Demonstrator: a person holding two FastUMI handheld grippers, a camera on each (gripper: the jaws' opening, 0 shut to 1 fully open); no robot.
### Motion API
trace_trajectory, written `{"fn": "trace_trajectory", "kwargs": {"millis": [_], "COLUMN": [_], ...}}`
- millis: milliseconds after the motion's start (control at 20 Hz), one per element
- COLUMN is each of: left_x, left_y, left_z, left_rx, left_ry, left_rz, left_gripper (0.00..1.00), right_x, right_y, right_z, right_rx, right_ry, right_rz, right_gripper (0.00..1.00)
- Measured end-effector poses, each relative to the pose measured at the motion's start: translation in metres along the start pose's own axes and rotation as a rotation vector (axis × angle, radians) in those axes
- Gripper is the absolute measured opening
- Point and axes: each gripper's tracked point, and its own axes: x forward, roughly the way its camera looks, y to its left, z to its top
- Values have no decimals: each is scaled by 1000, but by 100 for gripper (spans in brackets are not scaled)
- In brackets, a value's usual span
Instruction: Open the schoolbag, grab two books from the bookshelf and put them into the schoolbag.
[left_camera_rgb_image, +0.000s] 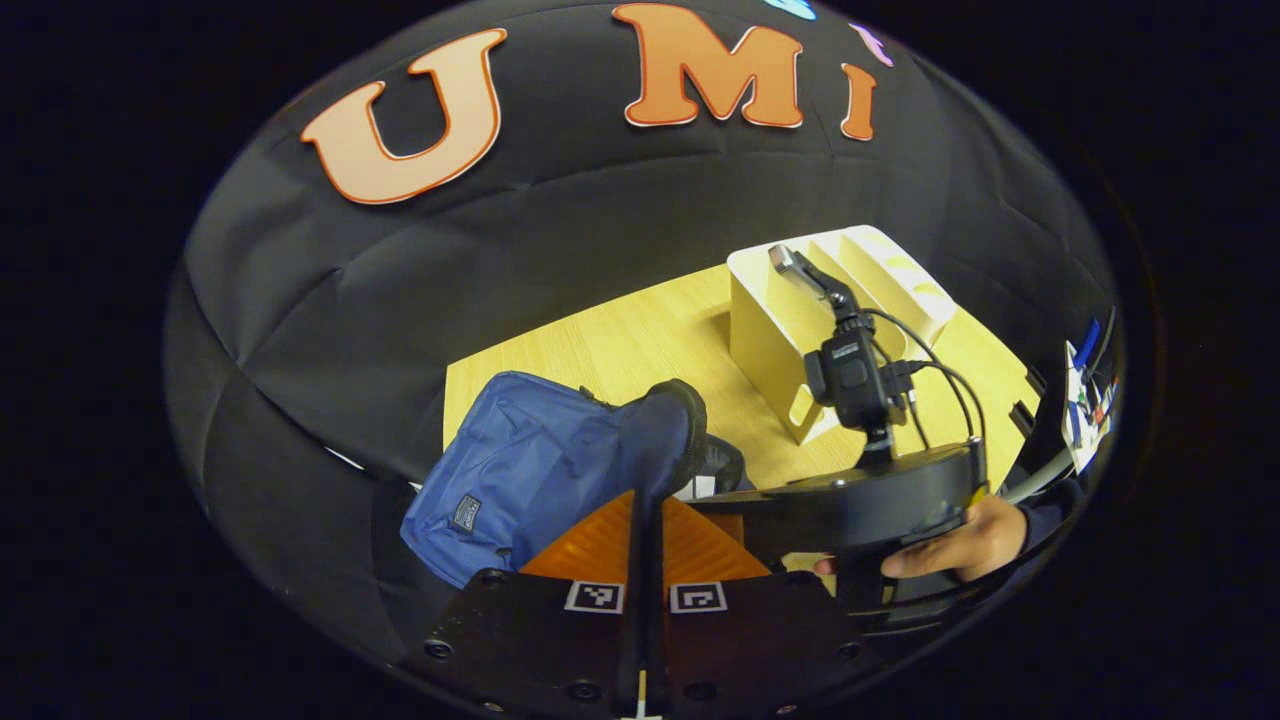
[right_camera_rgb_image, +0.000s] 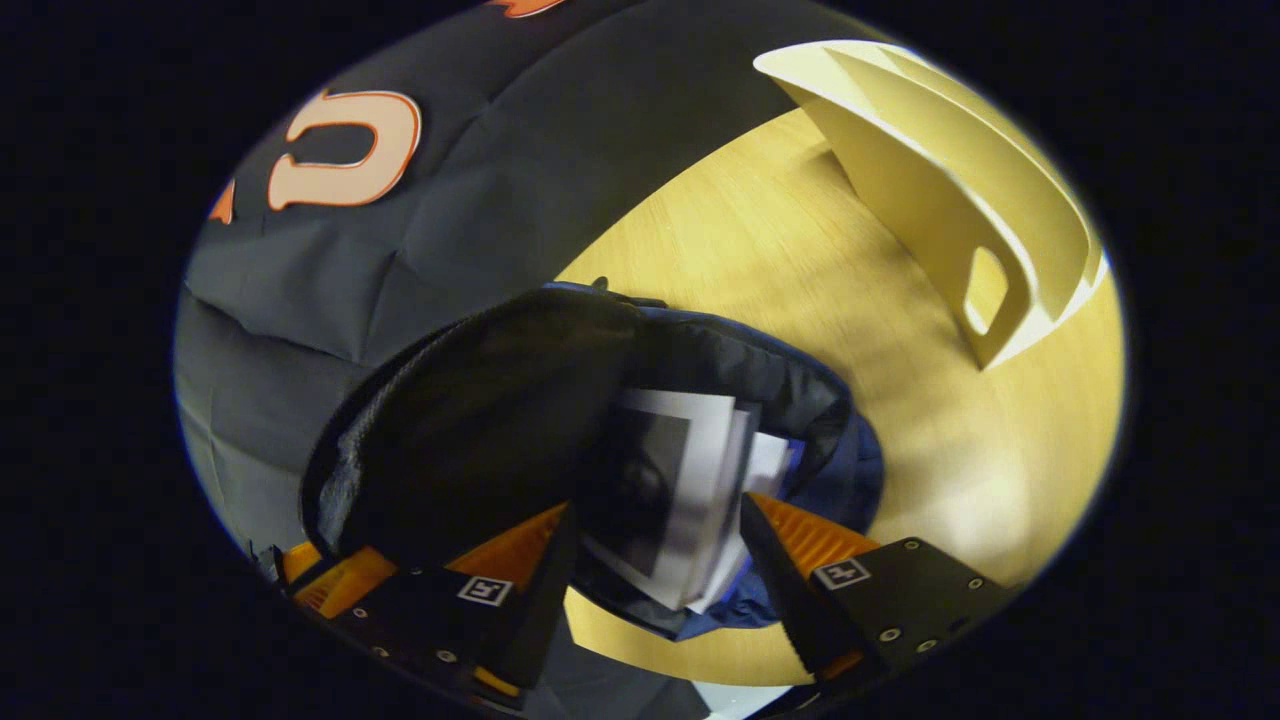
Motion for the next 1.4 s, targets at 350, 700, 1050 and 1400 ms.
{"fn": "trace_trajectory", "kwargs": {"millis": [350, 700, 1050, 1400], "left_x": [4, -6, -41, -102], "left_y": [-13, -46, -61, -93], "left_z": [-7, 4, 76, 179], "left_rx": [-8, -4, -99, -99], "left_ry": [-18, -107, -346, -700], "left_rz": [26, 29, 81, 158], "left_gripper": [11, 54, 70, 71], "right_x": [-66, -155, -243, -344], "right_y": [-20, -48, -65, -52], "right_z": [58, 122, 177, 217], "right_rx": [-186, -342, -444, -630], "right_ry": [-194, -412, -657, -943], "right_rz": [-63, -147, -213, -301], "right_gripper": [97, 97, 97, 96]}}
